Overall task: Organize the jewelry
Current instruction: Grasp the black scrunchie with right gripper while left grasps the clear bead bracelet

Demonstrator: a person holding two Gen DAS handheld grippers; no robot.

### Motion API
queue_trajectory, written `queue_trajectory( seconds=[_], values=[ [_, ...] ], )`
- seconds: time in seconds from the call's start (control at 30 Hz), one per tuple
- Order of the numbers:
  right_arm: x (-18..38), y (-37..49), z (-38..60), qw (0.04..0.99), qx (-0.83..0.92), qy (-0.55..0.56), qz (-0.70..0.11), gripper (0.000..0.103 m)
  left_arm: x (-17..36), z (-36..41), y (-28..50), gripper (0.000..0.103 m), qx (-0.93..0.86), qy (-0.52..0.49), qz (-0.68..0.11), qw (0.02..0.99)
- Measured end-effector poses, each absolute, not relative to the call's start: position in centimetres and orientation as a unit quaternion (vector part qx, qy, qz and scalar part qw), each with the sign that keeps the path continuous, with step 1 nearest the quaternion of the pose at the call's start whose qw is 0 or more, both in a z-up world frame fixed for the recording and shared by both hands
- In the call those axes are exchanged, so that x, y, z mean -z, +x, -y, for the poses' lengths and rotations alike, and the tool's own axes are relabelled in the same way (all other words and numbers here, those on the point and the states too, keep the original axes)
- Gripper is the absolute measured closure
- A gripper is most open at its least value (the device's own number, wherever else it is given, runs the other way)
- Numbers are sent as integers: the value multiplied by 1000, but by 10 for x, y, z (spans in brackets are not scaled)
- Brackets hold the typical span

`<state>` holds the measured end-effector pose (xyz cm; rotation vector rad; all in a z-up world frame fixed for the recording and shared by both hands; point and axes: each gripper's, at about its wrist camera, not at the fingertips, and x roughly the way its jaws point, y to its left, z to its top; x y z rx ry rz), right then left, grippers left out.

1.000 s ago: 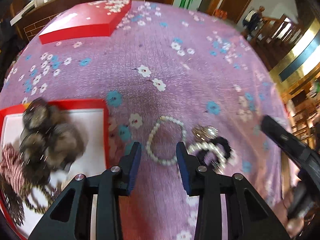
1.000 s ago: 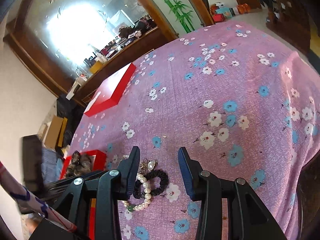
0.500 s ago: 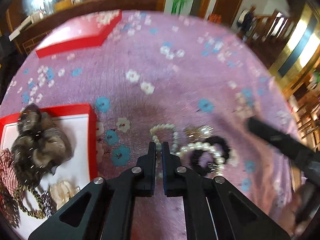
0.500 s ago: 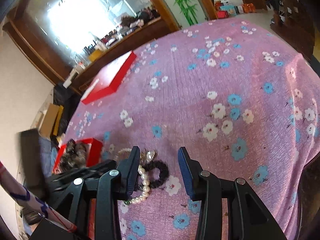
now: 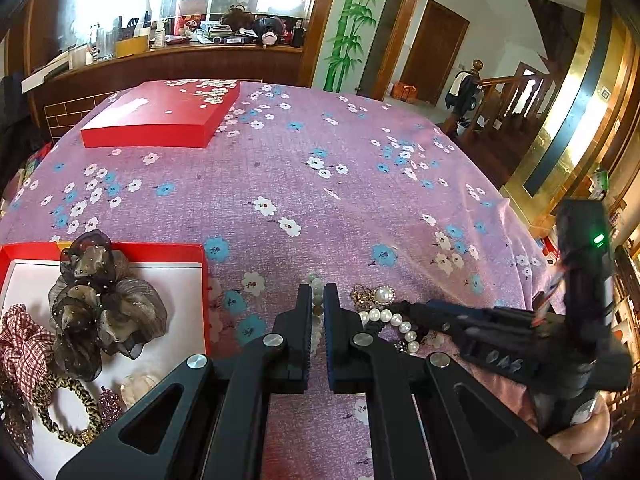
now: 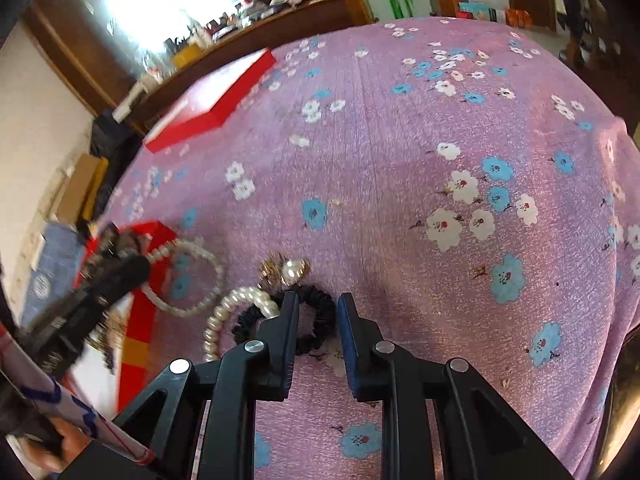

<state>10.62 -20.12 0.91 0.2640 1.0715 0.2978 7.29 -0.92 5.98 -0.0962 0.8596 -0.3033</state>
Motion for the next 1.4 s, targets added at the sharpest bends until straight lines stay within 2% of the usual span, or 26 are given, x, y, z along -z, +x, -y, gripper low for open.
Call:
queue_trajectory(
  seconds=[0.1,0.13,0.17,0.2,0.3,0.47,0.63,0.97,1.4],
  values=[
    [-10,102,188,854,-129,65,-499,85,-58,11,74,98,149,-44,-414,897],
    [-10,100,182,859,-123,41,-495,87,-58,11,73,98,149,-44,-414,897],
    [-11,99,177,864,-112,17,-490,94,-58,11,73,98,150,-43,-414,897],
    [-10,98,174,867,-103,3,-487,95,-58,11,73,98,150,-44,-414,897],
    [-22,95,187,883,-85,29,-461,96,-58,11,73,98,148,-47,-411,898],
    [-59,79,225,917,-99,129,-365,95,-60,10,72,98,149,-52,-403,902],
    [-82,63,233,930,-130,166,-301,95,-63,9,71,98,150,-57,-392,906],
    [-78,63,224,923,-145,171,-312,95,-74,7,61,98,150,-56,-359,920],
    [-75,63,214,923,-151,154,-319,95,-75,9,58,98,138,-43,-351,925]
  ],
)
